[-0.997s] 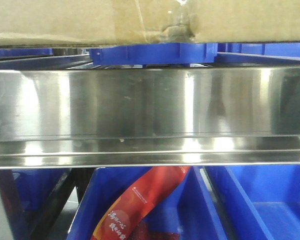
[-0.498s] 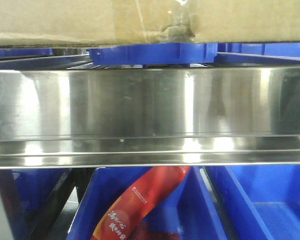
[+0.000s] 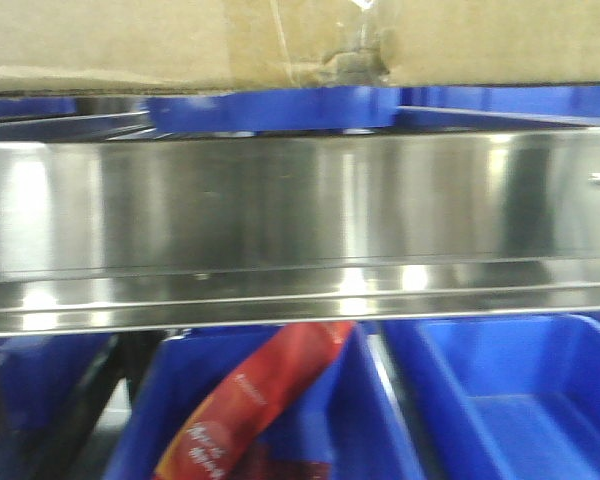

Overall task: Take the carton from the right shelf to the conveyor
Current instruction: 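Pull the held carton back away from the shelf with both grippers, then hold the carton with both grippers while the base turns and drives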

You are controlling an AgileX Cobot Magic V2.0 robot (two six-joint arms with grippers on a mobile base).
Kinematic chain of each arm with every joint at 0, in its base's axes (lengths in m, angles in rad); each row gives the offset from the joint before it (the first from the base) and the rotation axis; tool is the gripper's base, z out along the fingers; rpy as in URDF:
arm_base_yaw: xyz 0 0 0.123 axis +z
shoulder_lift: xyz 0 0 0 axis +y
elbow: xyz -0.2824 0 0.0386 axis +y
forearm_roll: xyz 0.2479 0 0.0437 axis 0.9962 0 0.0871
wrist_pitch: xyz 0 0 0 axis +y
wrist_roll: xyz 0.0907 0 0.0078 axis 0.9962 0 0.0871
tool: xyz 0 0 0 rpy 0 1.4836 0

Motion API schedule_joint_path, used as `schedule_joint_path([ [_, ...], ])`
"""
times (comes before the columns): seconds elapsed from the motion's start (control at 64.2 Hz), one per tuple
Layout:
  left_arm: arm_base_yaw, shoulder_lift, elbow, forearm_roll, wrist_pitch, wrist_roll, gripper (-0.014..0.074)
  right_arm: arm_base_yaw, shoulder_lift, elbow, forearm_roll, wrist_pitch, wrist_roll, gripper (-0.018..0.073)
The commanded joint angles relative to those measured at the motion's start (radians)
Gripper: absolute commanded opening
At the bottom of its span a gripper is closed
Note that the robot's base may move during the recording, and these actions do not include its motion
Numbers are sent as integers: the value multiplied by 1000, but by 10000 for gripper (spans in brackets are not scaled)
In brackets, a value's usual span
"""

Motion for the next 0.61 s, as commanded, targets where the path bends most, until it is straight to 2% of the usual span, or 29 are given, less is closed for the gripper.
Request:
schedule_joint_path([
  [0.0,-12,-13,-6,-29,-51,16,-16,6,-13,-2,20,-45,-18,-70],
  [0.592,-12,-13,-6,-29,-51,16,-16,6,-13,-2,20,-45,-18,-70],
])
